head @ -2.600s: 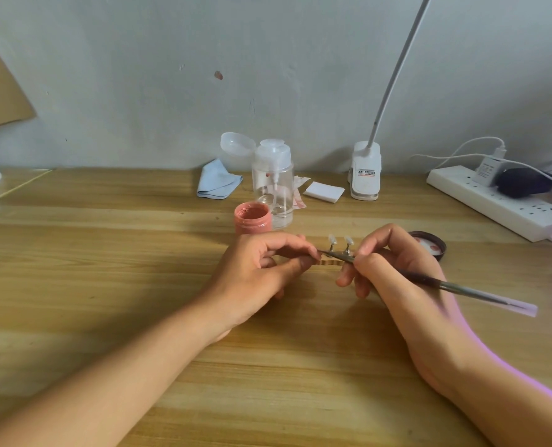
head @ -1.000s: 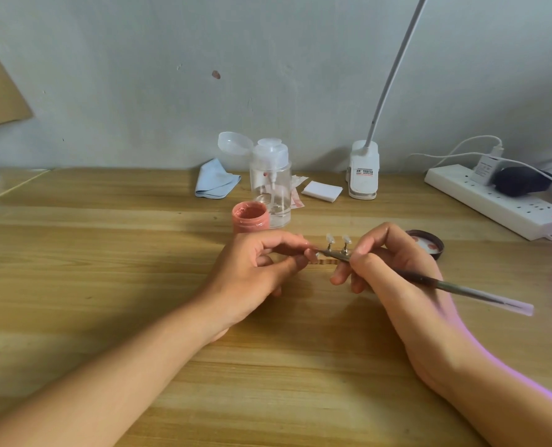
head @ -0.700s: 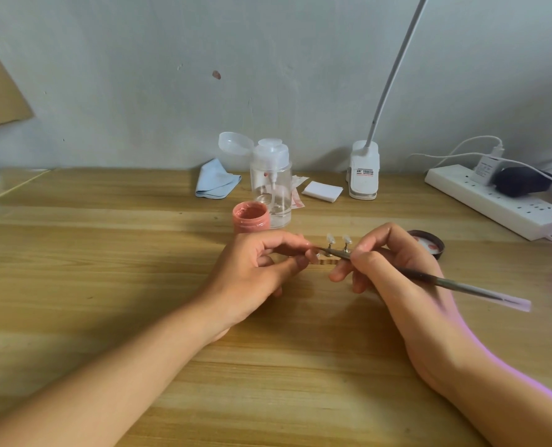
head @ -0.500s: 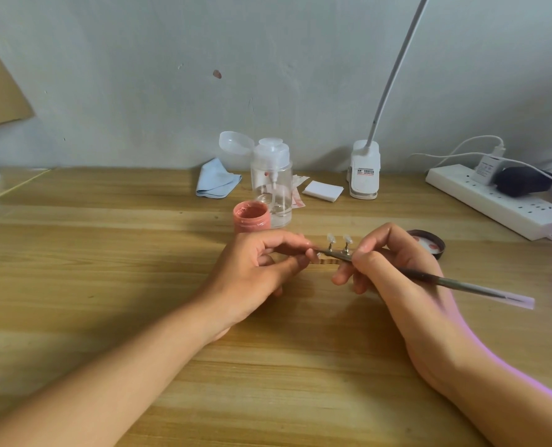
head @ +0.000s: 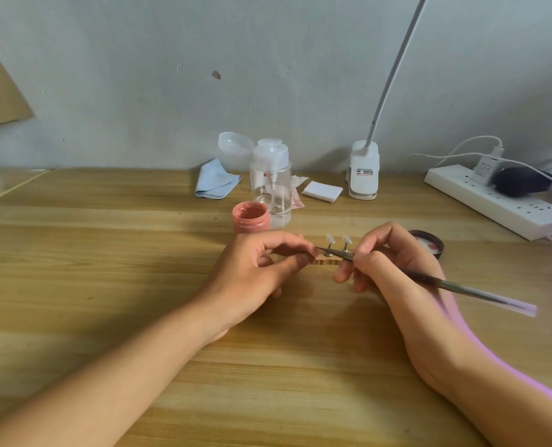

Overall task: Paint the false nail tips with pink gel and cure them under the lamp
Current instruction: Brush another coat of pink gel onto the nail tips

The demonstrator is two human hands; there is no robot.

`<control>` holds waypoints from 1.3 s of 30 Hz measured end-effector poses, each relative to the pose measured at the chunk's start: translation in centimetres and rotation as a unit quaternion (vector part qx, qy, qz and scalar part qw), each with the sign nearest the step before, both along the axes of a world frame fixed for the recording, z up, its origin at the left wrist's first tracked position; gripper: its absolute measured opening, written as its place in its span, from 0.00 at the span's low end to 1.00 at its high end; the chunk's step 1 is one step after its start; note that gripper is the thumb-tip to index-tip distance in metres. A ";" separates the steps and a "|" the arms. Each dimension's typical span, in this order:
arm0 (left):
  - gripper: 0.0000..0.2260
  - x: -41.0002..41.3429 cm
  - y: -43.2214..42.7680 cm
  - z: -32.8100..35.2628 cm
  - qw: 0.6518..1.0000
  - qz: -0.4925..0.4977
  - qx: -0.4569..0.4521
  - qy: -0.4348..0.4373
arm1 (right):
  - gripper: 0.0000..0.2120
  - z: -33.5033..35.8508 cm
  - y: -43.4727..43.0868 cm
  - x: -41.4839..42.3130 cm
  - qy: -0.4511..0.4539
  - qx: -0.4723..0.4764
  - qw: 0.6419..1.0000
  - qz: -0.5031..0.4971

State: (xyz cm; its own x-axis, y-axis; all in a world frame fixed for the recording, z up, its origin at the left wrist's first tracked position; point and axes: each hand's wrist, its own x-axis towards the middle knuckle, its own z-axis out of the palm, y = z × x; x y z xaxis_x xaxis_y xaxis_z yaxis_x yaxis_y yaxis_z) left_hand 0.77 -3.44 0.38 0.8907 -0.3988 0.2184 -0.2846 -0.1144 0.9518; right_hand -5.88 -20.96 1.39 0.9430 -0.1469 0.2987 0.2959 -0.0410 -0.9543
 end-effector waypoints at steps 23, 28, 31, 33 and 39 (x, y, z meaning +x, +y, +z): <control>0.08 0.1 0.0 -0.3 1.000 0.009 -0.003 0.017 | 0.08 0.8 0.2 0.1 0.012 0.019 1.000 0.006; 0.08 0.1 0.0 -0.2 1.000 0.002 -0.004 0.015 | 0.07 1.3 0.5 -0.1 0.019 0.023 0.999 -0.011; 0.08 0.1 0.0 -0.3 1.000 0.004 -0.001 0.014 | 0.12 1.0 0.4 1.9 0.093 -0.025 0.993 -0.064; 0.07 0.2 0.0 -0.3 1.000 0.005 -0.001 0.016 | 0.12 1.0 0.3 1.8 0.093 -0.022 0.994 -0.055; 0.07 0.2 0.0 -0.4 1.000 -0.002 -0.002 0.014 | 0.09 0.8 0.2 -0.2 -0.003 0.012 1.000 -0.005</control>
State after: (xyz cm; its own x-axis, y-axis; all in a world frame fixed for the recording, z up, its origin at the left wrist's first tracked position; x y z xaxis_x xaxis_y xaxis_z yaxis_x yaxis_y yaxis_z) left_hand 0.98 -3.39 0.02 0.8946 -0.4019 0.1956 -0.2589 -0.1092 0.9597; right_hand -6.10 -20.77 2.23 0.9394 -0.1632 0.3014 0.3020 -0.0218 -0.9531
